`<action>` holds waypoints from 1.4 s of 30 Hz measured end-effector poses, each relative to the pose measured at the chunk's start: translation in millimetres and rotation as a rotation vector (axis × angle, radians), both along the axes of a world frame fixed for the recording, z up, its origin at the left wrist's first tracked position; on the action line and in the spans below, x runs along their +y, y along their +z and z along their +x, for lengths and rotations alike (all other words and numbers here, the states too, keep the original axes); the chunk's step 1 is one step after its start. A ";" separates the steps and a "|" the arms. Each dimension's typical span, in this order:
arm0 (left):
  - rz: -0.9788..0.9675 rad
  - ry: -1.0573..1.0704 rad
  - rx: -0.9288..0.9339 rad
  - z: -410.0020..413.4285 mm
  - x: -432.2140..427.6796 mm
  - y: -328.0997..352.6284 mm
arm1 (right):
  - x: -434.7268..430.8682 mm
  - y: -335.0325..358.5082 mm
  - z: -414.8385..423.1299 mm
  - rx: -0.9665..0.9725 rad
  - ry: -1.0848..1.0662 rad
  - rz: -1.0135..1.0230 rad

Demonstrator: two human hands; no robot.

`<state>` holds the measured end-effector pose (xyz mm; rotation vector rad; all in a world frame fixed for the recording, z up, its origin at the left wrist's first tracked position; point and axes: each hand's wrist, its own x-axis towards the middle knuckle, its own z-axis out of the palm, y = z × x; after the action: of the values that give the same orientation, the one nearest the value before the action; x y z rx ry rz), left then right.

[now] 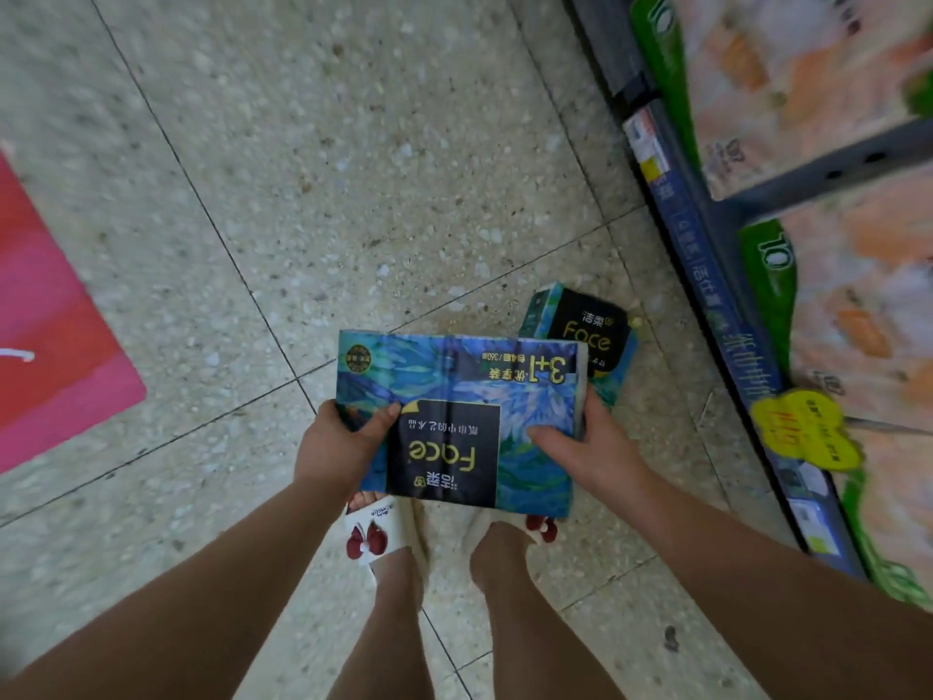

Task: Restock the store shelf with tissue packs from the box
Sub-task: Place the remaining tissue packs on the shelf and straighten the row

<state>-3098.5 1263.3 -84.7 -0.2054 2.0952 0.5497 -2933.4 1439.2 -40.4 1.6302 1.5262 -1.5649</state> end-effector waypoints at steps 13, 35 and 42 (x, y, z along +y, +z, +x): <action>0.162 -0.354 0.188 -2.4 32.3 270.9 | 2.9 259.7 32.7 0.126 -0.221 0.141; 0.485 -1.215 0.409 252.0 40.8 492.7 | -177.7 476.1 345.8 0.254 -0.962 0.435; 0.616 -1.522 0.377 456.7 -33.1 546.2 | -319.0 524.0 531.2 0.189 -1.208 0.544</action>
<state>-2641.8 1230.2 461.6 1.7783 1.6675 0.2154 -2402.2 1120.2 483.7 3.1584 1.0763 -1.9270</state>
